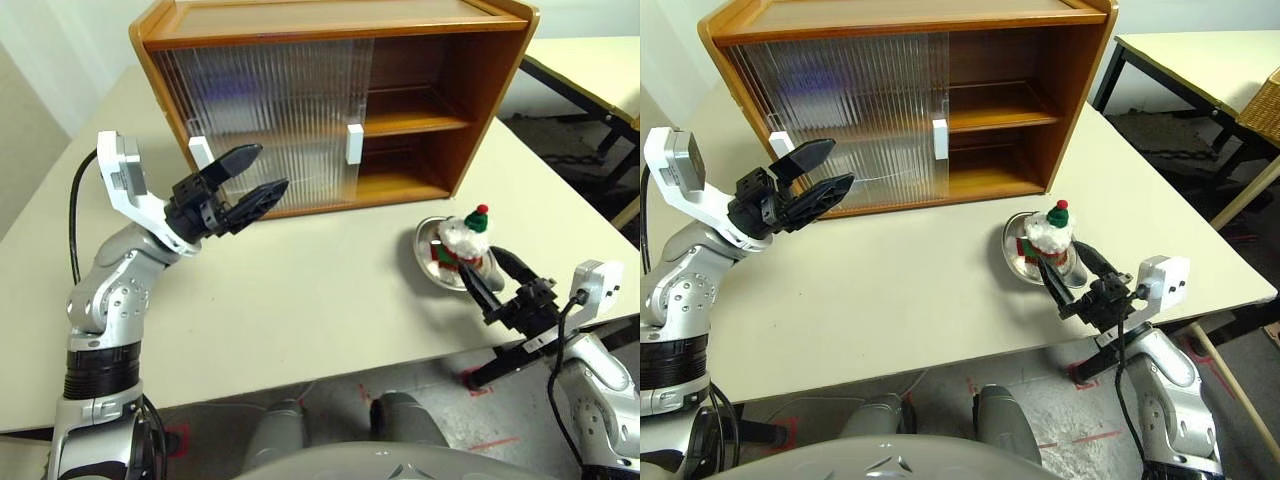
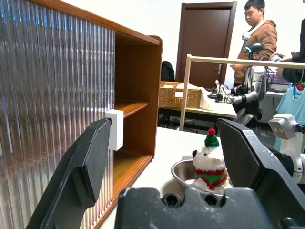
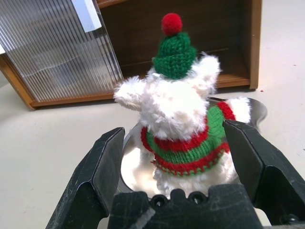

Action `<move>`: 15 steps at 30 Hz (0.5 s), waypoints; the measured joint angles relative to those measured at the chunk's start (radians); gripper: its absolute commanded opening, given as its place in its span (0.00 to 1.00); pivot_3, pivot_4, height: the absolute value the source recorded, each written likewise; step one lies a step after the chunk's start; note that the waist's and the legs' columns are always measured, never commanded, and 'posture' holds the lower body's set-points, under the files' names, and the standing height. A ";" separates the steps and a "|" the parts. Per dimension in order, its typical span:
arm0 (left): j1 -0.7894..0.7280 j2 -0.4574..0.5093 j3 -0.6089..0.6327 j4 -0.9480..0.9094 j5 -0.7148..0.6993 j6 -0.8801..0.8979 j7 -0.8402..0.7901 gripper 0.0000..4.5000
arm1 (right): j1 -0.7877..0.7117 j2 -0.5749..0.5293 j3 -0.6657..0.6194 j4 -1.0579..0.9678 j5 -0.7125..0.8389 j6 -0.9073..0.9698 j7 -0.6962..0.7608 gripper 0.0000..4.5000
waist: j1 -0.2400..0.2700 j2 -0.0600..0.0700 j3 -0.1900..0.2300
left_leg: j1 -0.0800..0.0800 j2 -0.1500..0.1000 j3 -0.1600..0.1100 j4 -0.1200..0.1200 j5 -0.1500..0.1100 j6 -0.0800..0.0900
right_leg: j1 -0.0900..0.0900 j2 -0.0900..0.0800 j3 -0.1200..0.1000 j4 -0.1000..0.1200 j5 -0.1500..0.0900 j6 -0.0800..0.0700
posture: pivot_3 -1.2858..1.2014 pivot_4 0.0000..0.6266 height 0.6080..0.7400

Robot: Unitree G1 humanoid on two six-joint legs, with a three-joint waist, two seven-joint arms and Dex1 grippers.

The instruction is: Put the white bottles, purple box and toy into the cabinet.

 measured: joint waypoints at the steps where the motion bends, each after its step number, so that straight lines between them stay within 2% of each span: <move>1: 0.000 0.000 0.000 0.000 0.000 0.000 0.001 1.00 | -0.010 0.004 0.008 0.004 -0.007 -0.001 -0.006 0.99 | 0.000 0.000 0.000 | 0.000 0.000 0.000 0.000 0.000 0.000 | 0.000 0.000 0.000 0.000 0.000 0.000 | 0.52 0.01 1.00; 10: -0.013 0.003 0.000 -0.001 0.000 0.001 0.010 1.00 | -0.078 0.016 0.027 0.029 -0.027 -0.002 -0.053 0.99 | 0.001 0.000 0.000 | 0.000 0.000 0.000 0.000 0.000 0.000 | 0.000 0.000 0.000 0.000 0.001 0.001 | 0.52 0.00 1.00; 13: -0.016 0.004 0.000 -0.002 -0.001 0.001 0.012 1.00 | -0.084 0.016 0.027 0.038 -0.026 -0.002 -0.055 0.85 | 0.001 0.000 0.000 | 0.000 0.000 0.000 0.000 0.000 0.000 | 0.000 0.000 0.000 0.000 0.001 0.001 | 0.52 0.00 1.00; 15: -0.017 0.004 0.000 -0.002 -0.001 0.001 0.012 1.00 | -0.085 0.015 0.027 0.046 -0.025 -0.002 -0.055 0.68 | 0.001 0.000 0.000 | 0.000 0.000 0.000 0.000 0.000 0.000 | 0.000 0.000 0.000 0.000 0.001 0.001 | 0.52 0.00 1.00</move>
